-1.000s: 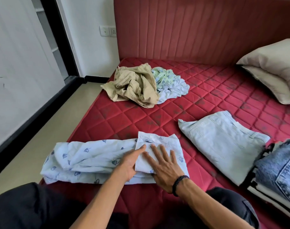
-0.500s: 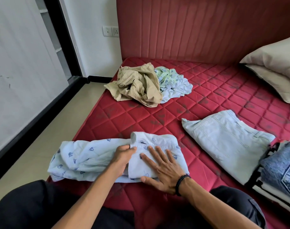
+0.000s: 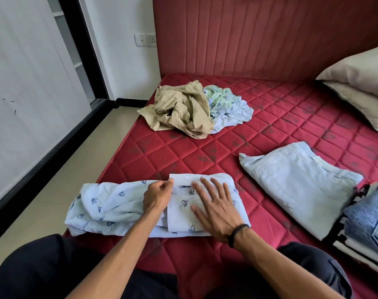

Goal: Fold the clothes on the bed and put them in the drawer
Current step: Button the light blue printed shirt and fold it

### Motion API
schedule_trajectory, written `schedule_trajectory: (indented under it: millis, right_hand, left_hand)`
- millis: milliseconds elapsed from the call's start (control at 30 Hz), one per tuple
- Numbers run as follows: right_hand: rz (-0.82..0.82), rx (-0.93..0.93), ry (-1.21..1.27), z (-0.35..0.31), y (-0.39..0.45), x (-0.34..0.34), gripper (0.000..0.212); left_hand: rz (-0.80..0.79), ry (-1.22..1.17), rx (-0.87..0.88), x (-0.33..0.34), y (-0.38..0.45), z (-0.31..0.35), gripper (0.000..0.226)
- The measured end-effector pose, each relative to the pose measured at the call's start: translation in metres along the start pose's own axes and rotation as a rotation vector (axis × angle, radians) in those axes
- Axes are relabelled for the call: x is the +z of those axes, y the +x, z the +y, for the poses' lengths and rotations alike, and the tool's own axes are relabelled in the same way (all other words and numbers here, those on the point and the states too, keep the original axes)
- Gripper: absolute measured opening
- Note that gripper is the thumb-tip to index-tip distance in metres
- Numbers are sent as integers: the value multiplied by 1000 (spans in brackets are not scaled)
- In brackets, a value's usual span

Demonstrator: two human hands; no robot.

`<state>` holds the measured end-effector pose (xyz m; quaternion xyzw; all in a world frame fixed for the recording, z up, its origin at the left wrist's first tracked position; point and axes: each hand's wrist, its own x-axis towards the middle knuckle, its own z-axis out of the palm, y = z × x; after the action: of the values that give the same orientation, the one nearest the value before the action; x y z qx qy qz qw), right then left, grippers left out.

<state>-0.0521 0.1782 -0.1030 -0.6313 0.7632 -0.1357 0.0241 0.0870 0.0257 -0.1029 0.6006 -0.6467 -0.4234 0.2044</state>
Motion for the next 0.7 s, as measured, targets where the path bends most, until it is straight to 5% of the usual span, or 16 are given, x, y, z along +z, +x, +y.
schedule_trajectory:
  millis: [300, 467, 700]
  right_hand:
    - [222, 99, 129, 17, 38, 16, 20]
    - [312, 159, 409, 12, 40, -1, 10]
    - [256, 123, 401, 6, 38, -4, 14]
  left_hand:
    - [-158, -64, 57, -2, 11, -17, 46]
    - [-309, -411, -103, -8, 13, -11, 10]
    - [-368, -300, 150, -13, 3, -32, 34]
